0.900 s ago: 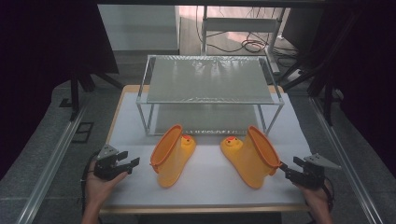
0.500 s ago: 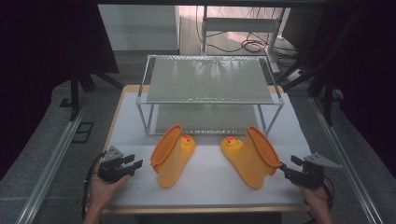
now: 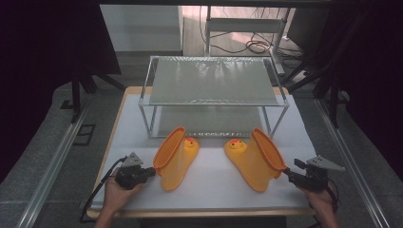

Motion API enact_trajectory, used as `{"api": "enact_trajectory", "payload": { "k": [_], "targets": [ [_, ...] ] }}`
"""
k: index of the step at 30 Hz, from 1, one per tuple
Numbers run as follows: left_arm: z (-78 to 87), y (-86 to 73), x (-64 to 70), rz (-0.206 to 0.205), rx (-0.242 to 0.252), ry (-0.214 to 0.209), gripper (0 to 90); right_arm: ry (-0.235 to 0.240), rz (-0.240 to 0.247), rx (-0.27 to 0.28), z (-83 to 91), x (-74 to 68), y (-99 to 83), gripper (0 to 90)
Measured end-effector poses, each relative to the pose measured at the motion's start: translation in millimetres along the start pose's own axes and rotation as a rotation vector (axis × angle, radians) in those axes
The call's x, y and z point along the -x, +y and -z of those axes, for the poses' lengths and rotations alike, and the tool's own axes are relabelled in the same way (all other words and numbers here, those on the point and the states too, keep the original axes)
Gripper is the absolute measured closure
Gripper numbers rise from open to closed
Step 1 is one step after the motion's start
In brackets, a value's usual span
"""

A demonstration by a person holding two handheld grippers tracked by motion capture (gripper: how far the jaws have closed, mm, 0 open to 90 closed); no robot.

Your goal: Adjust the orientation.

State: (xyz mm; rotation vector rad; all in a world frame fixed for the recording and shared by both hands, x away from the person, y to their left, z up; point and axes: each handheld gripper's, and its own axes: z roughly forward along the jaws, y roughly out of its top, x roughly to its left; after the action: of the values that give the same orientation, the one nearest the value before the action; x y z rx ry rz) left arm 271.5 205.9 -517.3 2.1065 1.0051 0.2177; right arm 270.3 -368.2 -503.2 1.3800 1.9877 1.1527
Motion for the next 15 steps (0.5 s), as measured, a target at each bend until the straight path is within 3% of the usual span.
{"api": "enact_trajectory", "payload": {
  "k": [1,4,6,10,15],
  "targets": [
    [-3.6,1.4,4.5,-0.020,-0.010,-0.021,86.0,0.000,0.001,0.001,-0.1,0.0,0.0,34.4],
    [-7.8,7.0,16.9,-0.071,-0.037,0.047,89.1,0.002,0.003,-0.001,-0.2,-0.9,0.4,34.5],
    [-8.1,7.0,17.2,-0.067,-0.037,0.045,89.1,0.003,0.005,-0.004,-0.7,-1.3,0.4,34.5],
    [-8.9,7.1,18.3,-0.057,-0.036,0.023,89.3,0.005,0.012,-0.007,-2.1,-1.9,0.3,34.5],
    [-17.3,11.7,31.9,-0.072,-0.040,-0.034,89.0,0.006,0.011,-0.007,-3.7,-2.0,0.6,34.7]
  ]
}}
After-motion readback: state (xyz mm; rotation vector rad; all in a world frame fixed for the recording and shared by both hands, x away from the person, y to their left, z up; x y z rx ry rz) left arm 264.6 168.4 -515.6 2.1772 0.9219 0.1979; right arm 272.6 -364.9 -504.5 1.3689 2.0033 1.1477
